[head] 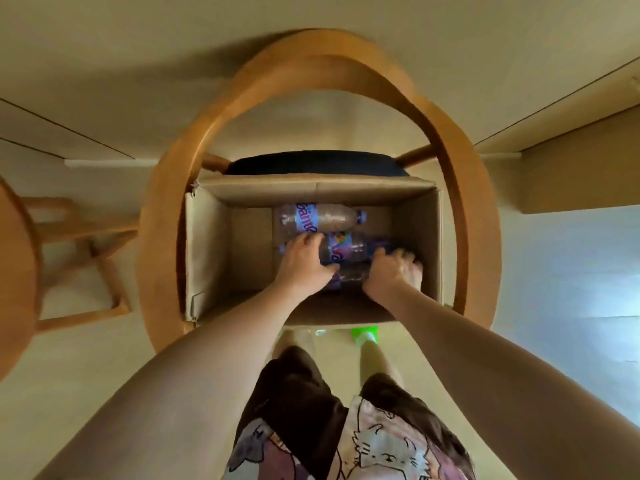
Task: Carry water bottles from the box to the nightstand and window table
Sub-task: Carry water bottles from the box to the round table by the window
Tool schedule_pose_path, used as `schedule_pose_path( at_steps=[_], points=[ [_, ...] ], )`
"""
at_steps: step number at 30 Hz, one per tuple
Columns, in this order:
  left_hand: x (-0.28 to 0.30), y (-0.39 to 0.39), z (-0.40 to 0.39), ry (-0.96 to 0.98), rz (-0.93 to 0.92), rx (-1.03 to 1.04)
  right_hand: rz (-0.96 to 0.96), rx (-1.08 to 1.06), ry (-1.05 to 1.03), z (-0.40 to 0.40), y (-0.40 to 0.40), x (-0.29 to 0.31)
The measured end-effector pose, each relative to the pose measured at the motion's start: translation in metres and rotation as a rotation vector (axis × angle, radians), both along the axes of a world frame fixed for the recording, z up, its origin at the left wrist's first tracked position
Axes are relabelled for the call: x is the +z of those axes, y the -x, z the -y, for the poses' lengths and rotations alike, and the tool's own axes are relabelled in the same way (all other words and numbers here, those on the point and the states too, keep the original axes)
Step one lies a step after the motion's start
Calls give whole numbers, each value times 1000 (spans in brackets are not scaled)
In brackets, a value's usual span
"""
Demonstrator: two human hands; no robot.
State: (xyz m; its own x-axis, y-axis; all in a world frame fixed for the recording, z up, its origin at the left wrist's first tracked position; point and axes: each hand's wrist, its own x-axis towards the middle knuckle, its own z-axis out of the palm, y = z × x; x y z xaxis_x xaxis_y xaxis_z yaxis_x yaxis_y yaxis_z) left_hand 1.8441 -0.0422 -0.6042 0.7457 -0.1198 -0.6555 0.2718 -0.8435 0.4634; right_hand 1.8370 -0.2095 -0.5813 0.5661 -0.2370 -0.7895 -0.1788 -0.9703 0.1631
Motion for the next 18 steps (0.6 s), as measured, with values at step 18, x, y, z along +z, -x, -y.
schedule_pose_path(
  at_steps=[18],
  points=[
    [-58, 1, 18, -143, 160, -369, -111, 269, 97, -4, -16, -39]
  ],
)
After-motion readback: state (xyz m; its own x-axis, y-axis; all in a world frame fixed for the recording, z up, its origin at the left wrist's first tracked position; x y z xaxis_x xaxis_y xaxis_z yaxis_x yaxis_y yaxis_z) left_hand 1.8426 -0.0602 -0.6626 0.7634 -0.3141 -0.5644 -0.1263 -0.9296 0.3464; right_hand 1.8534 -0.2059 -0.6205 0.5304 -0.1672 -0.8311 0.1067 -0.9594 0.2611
